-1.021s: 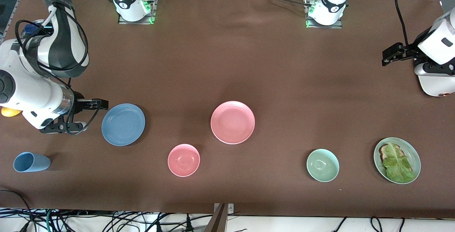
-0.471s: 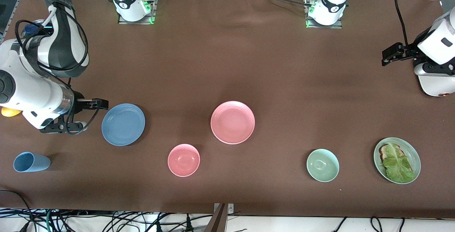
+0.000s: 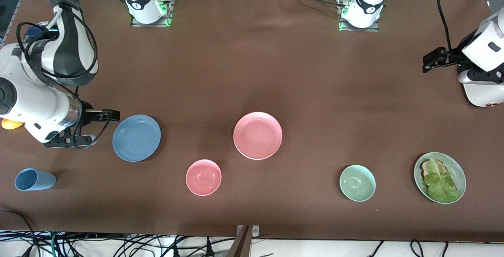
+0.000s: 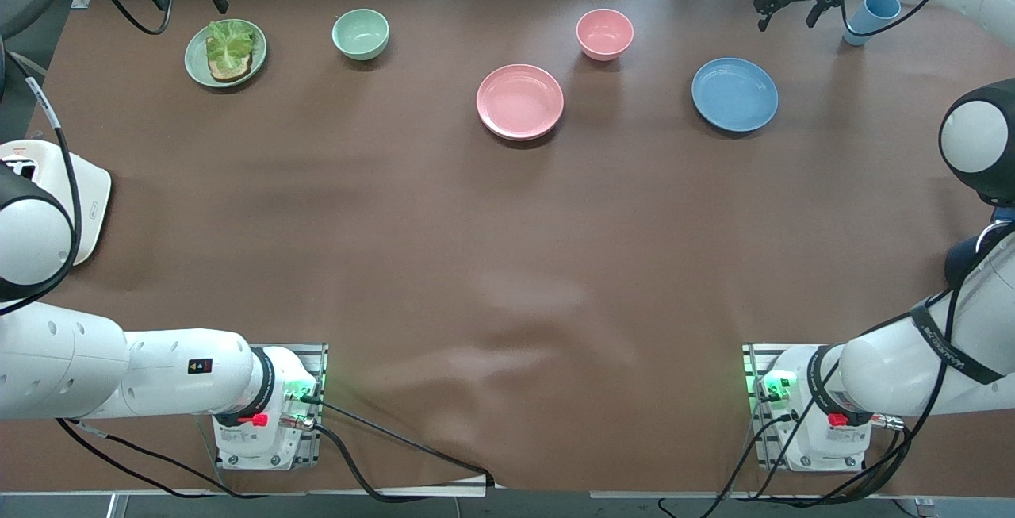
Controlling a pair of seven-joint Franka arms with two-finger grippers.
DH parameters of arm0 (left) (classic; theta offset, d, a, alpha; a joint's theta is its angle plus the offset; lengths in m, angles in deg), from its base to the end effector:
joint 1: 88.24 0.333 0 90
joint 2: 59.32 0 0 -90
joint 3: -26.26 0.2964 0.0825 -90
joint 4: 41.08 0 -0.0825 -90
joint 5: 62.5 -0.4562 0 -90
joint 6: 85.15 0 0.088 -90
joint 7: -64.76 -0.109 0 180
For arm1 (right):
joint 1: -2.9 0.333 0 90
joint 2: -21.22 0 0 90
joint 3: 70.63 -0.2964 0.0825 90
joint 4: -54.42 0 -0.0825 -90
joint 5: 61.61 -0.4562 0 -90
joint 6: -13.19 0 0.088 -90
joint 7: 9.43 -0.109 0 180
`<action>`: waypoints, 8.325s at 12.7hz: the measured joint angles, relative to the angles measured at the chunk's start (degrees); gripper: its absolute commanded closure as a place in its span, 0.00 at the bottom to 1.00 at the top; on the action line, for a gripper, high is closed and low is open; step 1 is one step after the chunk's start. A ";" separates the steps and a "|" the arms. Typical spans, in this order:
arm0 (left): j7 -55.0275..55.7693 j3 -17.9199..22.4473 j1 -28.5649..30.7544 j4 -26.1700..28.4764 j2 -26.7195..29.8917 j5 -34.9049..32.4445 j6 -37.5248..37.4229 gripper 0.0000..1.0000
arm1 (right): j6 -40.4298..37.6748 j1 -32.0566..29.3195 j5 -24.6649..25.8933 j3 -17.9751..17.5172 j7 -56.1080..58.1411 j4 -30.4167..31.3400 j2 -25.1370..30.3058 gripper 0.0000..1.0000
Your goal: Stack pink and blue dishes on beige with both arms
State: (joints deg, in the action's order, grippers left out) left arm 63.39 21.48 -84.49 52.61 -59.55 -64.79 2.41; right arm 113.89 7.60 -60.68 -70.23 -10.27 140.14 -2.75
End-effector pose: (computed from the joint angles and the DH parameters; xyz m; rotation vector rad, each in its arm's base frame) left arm 0.6198 -0.0066 0.5622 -3.0968 0.0657 0.1723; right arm 0.7210 0.0533 0.3729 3.1049 0.1010 -0.2427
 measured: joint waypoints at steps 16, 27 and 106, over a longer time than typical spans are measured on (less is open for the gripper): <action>0.00 -0.29 -0.15 0.20 -0.02 0.01 -0.03 0.00 | 18.64 -4.71 0.39 0.57 0.06 7.21 -10.25 0.00; 0.12 -0.54 -0.16 0.24 -0.02 0.01 -0.42 0.00 | 29.46 -6.02 0.39 0.57 2.29 12.16 -14.02 0.31; 0.12 -0.43 0.02 0.23 0.00 0.01 -0.75 0.00 | 12.94 26.93 -0.54 9.70 -30.06 -1.83 -6.95 0.00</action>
State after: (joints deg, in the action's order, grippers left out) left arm 63.51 21.06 -84.47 52.85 -59.54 -64.78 1.66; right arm 126.83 34.53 -61.22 -60.53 -40.33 138.31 -9.69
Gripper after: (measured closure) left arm 0.000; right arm 0.000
